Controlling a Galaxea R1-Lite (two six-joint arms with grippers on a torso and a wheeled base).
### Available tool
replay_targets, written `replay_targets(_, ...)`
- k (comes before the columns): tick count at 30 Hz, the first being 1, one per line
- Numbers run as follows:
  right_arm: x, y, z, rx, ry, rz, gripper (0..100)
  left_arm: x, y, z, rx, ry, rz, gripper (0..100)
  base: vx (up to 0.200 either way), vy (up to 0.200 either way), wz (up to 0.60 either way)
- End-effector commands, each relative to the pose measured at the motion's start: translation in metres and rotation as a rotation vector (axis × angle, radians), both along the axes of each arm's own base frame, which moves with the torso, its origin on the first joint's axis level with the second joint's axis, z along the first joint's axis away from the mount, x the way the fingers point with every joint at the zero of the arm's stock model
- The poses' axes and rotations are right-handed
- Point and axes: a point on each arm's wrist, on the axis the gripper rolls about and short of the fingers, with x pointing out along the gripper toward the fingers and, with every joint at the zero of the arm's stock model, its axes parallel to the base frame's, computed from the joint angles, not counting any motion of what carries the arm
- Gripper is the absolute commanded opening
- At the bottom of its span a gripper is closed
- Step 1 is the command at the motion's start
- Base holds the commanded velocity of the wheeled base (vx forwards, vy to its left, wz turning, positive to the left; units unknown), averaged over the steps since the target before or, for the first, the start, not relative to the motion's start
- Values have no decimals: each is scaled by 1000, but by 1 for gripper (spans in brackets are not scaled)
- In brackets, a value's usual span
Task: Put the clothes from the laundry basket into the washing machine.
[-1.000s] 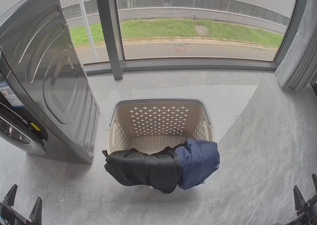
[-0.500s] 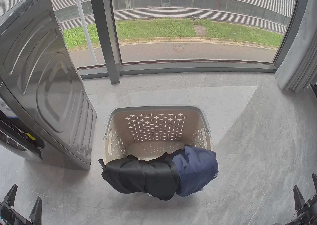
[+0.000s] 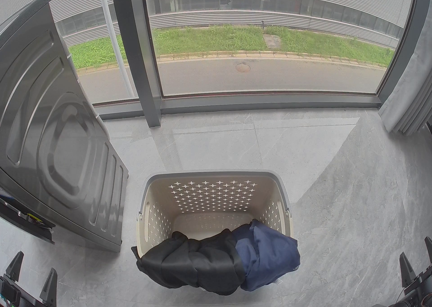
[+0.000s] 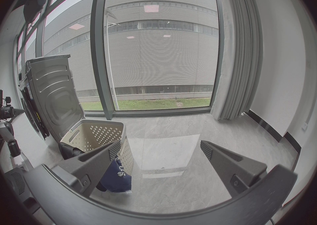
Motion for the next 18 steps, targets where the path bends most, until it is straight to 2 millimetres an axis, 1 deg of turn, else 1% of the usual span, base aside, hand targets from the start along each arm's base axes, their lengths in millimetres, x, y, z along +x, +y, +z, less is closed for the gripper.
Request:
replay_targets(1,1,0,-5,-1,7,-1,100,0,0,-5,1,-1,1,100,0,0,0)
replay_targets(2,1,0,-5,-1,7,-1,100,0,0,-5,1,-1,1,100,0,0,0)
replay_targets(8,1,0,-5,-1,7,-1,100,0,0,-5,1,-1,1,100,200,0,0)
replay_targets(14,1,0,-5,-1,7,-1,100,0,0,-5,2,-1,-1,100,0,0,0)
replay_targets(18,1,0,-5,-1,7,-1,100,0,0,-5,1,-1,1,100,200,0,0)
